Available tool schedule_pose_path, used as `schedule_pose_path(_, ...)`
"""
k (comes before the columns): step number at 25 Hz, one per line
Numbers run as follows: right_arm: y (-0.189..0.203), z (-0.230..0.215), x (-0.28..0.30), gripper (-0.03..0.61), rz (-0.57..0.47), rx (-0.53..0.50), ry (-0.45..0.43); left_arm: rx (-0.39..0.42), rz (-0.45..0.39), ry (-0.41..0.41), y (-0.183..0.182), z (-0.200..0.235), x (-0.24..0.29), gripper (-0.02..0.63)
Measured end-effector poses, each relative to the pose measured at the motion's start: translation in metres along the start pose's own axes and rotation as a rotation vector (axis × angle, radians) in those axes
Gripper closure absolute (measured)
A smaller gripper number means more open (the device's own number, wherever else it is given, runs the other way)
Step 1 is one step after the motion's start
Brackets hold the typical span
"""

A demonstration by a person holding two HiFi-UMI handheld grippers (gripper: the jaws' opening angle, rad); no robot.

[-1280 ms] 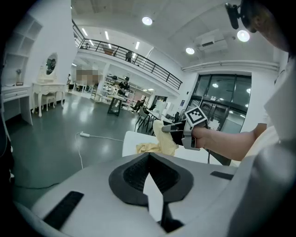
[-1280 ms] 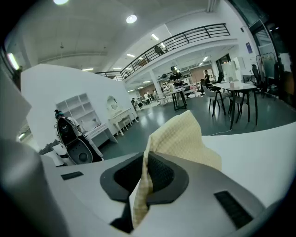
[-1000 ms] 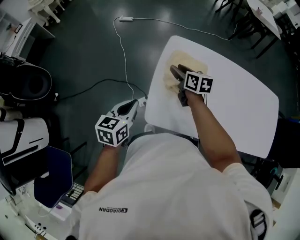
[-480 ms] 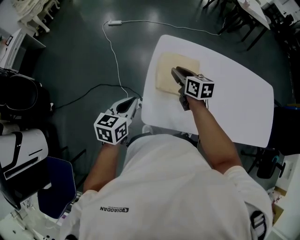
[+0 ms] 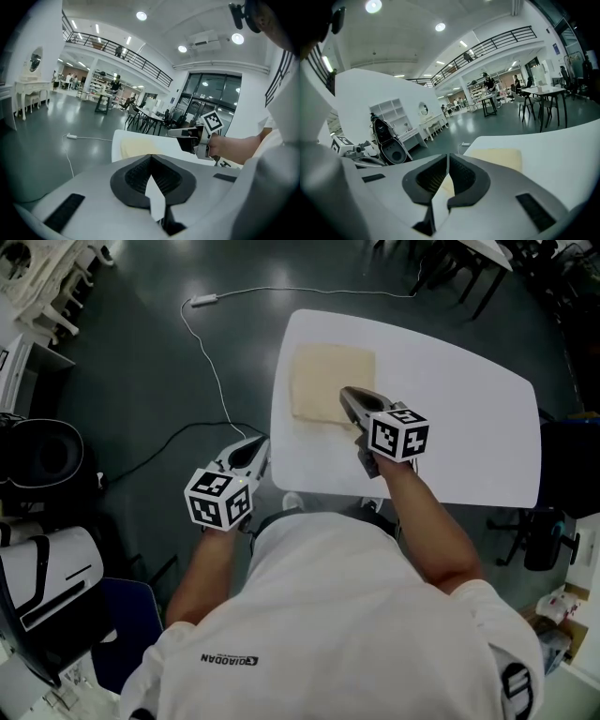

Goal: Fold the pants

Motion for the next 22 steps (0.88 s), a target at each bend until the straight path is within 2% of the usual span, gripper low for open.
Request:
schedule_pose_path(3, 0.002, 0.003, -0.026, 0.558, -0.027, -0.005, -0.006, 0.023, 0.003, 0.016, -0.003, -0.013, 0.007, 0.591)
schedule_pose_path(10, 0.004, 0.020, -0.101, 0.560, -0.107, 0.001, -0.087, 0.050, -0.023, 0.023, -0.010, -0.057, 0.007, 0.591)
schedule_pose_path(15, 0.017, 0.027, -0.159, 0.560, -0.115, -0.036, -0.101, 0.081, -0.014, 0.054, -0.010, -0.111, 0.017, 0.591)
schedule_pose_path(19, 0.032, 0.027, -0.207, 0.560, -0.137, -0.060, -0.092, 0.117, 0.008, 0.116, -0.001, -0.169, 0.028, 0.591)
schedule_pose_path(22, 0.041, 0.021, -0.247, 0.560, -0.143, -0.067, -0.097, 0.058, 0.006, 0.167, 0.004, -0.211, 0.036, 0.591)
Point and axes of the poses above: the fingertips, and each gripper's own axes: x forward along the fingers, z to its left, y out of its underside, the point moved 6 cm from there along -x, backward along the fingers, and after that the axes turned 9 degrees about -y, right-handed, at the moved point
